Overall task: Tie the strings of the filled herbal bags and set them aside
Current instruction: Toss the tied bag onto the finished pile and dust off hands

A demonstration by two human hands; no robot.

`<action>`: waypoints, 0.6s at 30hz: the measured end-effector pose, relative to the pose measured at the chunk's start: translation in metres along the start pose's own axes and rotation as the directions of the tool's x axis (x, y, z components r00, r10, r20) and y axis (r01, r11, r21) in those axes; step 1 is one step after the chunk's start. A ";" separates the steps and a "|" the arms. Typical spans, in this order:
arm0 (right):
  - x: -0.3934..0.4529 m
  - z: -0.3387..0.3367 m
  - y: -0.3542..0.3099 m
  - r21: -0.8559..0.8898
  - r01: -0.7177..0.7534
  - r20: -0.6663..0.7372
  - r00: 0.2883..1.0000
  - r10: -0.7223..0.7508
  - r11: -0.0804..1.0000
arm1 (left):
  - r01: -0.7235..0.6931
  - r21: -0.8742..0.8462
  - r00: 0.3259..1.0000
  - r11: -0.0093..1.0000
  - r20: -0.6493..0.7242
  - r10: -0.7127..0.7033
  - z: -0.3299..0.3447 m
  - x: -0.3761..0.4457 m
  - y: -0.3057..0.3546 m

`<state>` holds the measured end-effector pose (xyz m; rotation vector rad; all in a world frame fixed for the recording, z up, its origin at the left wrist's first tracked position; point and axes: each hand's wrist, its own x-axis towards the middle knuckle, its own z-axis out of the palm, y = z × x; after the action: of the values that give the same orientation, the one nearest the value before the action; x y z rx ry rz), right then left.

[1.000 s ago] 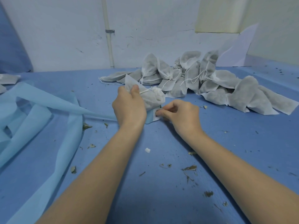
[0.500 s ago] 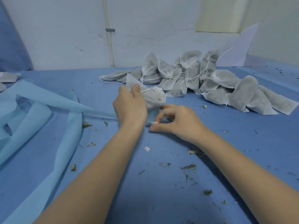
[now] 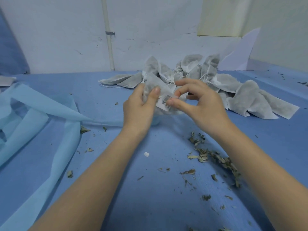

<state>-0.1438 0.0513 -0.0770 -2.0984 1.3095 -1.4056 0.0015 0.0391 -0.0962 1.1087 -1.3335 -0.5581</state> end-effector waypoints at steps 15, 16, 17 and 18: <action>0.003 -0.004 0.006 0.115 -0.061 -0.015 0.998 0.063 0.991 | 0.126 -0.242 0.960 0.962 0.273 -0.057 0.001 -0.005 0.009; 0.003 -0.005 0.007 0.154 -0.078 0.002 0.997 0.079 0.985 | 0.143 -0.255 0.952 0.956 0.299 -0.063 -0.001 -0.005 0.009; 0.003 -0.006 0.007 0.186 -0.095 0.015 0.995 0.094 0.978 | 0.160 -0.267 0.944 0.950 0.323 -0.068 -0.002 -0.004 0.009; 0.004 -0.007 0.008 0.213 -0.111 0.021 0.994 0.109 0.971 | 0.174 -0.279 0.936 0.944 0.345 -0.070 -0.002 -0.004 0.009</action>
<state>-0.1532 0.0458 -0.0766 -1.8611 1.1931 -1.4192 -0.0001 0.0473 -0.0899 0.8684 -1.4090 -1.0465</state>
